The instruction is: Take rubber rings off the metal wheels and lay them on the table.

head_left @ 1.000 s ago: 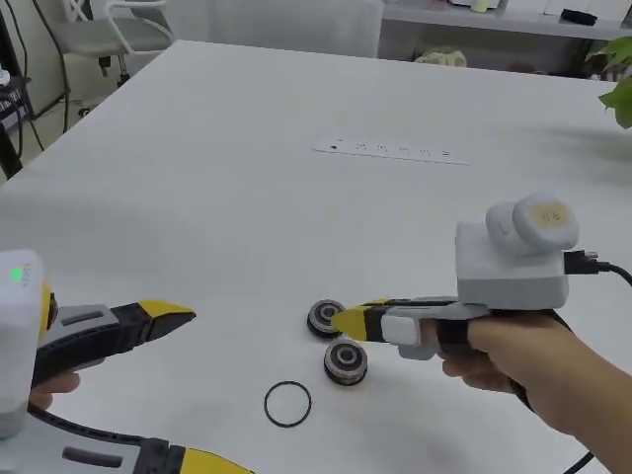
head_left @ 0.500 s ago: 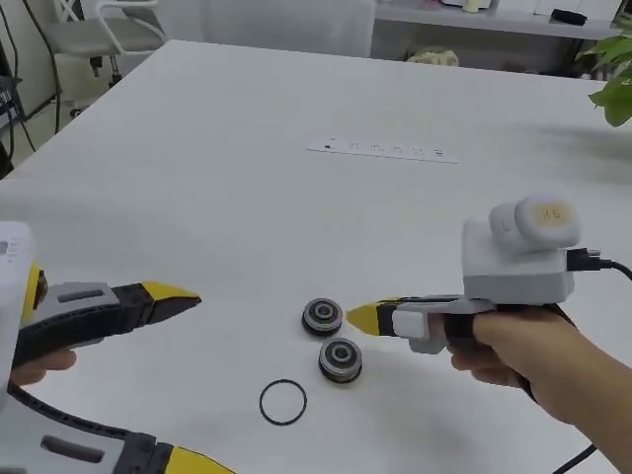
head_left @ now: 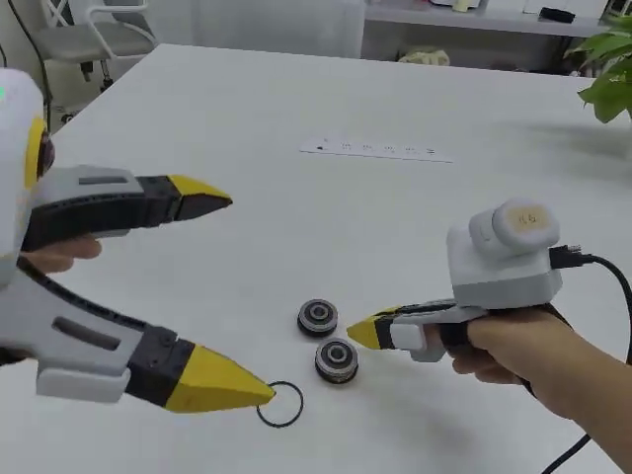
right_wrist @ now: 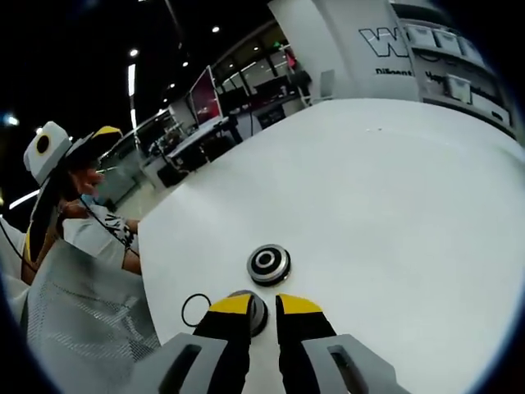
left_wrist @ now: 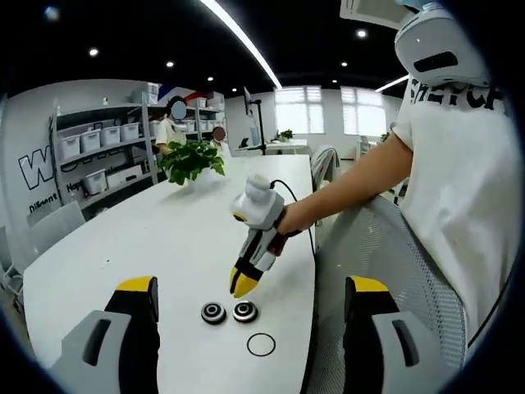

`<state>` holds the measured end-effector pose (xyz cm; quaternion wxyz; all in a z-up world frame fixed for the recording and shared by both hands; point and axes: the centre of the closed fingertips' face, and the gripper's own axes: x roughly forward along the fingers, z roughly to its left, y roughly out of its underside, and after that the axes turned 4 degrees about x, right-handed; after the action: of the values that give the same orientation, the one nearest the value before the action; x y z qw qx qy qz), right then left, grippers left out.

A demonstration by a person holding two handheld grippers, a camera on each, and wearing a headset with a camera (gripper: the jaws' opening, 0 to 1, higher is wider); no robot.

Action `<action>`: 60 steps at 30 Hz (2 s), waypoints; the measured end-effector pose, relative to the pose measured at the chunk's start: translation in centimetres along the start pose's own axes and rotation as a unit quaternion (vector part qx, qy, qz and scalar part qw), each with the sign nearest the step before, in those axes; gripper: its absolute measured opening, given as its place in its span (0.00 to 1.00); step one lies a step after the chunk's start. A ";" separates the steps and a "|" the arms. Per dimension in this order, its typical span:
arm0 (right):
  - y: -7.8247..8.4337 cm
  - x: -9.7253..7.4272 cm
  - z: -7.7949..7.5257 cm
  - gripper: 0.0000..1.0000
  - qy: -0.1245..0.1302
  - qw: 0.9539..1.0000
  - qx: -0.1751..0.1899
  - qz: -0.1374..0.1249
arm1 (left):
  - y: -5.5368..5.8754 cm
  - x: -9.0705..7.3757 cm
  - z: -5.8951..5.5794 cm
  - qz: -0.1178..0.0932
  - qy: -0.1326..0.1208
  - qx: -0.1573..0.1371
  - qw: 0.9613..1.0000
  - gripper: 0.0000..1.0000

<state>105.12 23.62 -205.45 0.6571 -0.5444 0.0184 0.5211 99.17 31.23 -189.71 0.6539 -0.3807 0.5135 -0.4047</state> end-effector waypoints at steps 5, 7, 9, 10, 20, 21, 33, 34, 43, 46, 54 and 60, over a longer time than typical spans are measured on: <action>0.2 0.0 -0.1 0.08 0.002 1.000 -0.020 0.008 | -1.2 1.5 1.3 0.003 0.014 0.026 1.000 0.92; 0.3 -0.1 -0.2 0.08 0.004 1.000 -0.024 0.011 | -1.4 2.1 1.5 0.003 0.021 0.039 0.999 0.91; 0.4 -0.1 -0.3 0.08 0.005 0.999 -0.031 0.012 | -1.7 2.9 2.1 0.004 0.021 0.044 0.999 0.90; 0.4 -0.1 -0.3 0.08 0.004 0.999 -0.034 0.014 | -1.7 3.2 2.4 0.005 0.020 0.045 0.999 0.88; 0.5 -0.2 -0.3 0.08 0.001 0.999 -0.036 0.015 | -0.5 7.0 4.3 -0.010 -0.002 0.062 0.998 0.75; 0.5 -0.2 -0.3 0.08 0.001 0.999 -0.036 0.015 | -0.3 7.3 4.3 -0.014 -0.002 0.061 0.998 0.73; 0.7 -0.2 -0.5 0.08 0.002 0.999 -0.042 0.020 | 6.3 9.7 3.2 0.013 0.002 0.016 1.000 0.50; 0.8 -0.2 -0.5 0.08 0.002 0.999 -0.043 0.021 | 7.1 9.7 3.2 0.023 -0.001 0.018 1.000 0.49; 1.4 -0.2 0.3 0.08 -0.026 0.998 -0.048 0.031 | 10.2 10.5 2.2 0.061 0.006 0.005 0.998 0.36; 2.4 0.0 0.5 0.10 -0.034 0.997 -0.053 0.054 | 10.4 10.7 2.0 0.062 0.008 0.004 0.998 0.35; 3.2 0.3 1.4 0.16 -0.048 0.993 -0.087 0.066 | 11.5 12.0 0.7 0.068 0.030 -0.015 0.997 0.21; 3.1 0.3 1.6 0.17 -0.048 0.990 -0.113 0.066 | 12.5 12.5 0.5 0.085 0.031 -0.024 0.996 0.15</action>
<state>102.25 24.57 -207.16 0.5560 -0.5869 -0.0365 0.5874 103.22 24.53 -205.61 0.6608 -0.3382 0.5735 -0.3465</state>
